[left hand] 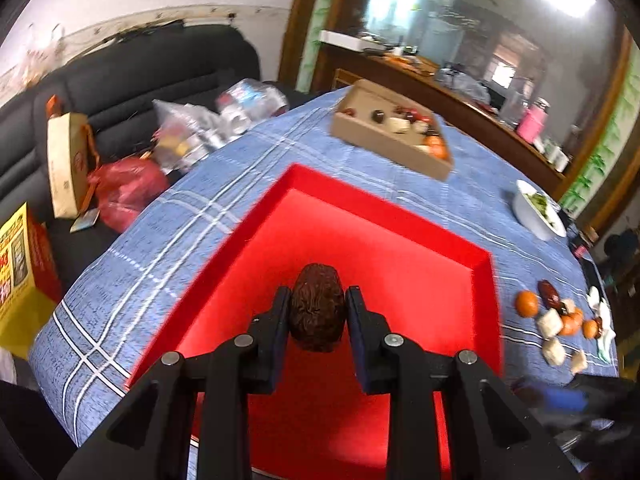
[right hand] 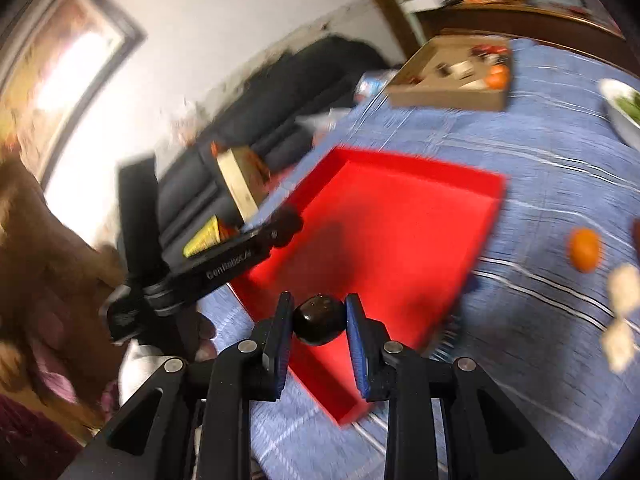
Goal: Organize fruits
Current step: 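Carry the date and plum to the red tray and open both tools, then grasp a beige cube with the left tool while the right tool grasps a round beige bun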
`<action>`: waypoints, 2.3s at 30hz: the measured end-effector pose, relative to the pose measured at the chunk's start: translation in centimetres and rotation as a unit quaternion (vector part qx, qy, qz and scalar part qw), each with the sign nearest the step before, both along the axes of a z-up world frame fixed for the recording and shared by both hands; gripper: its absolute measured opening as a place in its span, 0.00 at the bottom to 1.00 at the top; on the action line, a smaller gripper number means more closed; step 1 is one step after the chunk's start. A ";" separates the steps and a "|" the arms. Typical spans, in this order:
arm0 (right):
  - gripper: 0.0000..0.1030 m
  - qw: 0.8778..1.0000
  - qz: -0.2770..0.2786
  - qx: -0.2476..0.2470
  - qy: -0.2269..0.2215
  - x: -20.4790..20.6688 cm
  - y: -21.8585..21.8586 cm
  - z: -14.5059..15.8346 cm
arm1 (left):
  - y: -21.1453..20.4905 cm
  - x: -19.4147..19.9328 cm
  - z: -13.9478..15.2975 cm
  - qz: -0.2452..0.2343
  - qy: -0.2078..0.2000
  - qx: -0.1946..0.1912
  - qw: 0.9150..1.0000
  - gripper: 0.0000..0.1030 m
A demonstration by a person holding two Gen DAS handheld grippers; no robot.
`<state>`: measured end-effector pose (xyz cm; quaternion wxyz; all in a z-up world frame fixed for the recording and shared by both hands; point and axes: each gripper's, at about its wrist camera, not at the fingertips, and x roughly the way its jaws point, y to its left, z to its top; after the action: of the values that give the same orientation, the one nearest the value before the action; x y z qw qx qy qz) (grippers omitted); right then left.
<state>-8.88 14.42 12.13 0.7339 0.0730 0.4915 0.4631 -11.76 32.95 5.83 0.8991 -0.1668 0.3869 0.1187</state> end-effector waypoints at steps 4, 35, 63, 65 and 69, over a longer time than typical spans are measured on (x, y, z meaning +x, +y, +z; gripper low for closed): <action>0.28 0.999 0.020 -0.044 -0.008 -0.3 4.7 -2.5 | 0.9 0.3 -0.8 0.000 0.009 -0.010 1.000 0.26; 0.53 0.949 -0.271 -0.136 -0.083 -0.3 -23.4 -0.9 | -15.3 0.8 4.1 -0.181 -0.037 -0.037 0.982 0.54; 0.37 0.929 -0.303 -0.199 -0.071 3.8 -26.0 -6.5 | -30.1 8.2 -4.4 -0.308 0.052 0.047 0.949 0.37; 0.27 0.928 -0.304 -0.201 -0.071 3.7 -26.0 -6.5 | -30.2 8.2 -4.6 -0.304 0.050 0.062 0.949 0.32; 0.26 0.929 -0.309 -0.191 -0.063 3.8 -26.5 -6.4 | -29.7 7.7 -4.3 -0.295 0.040 0.059 0.953 0.31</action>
<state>-5.11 -12.08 5.72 0.8704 0.0502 0.4763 0.1143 -4.09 3.22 1.51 0.8861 0.0126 0.4468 -0.1229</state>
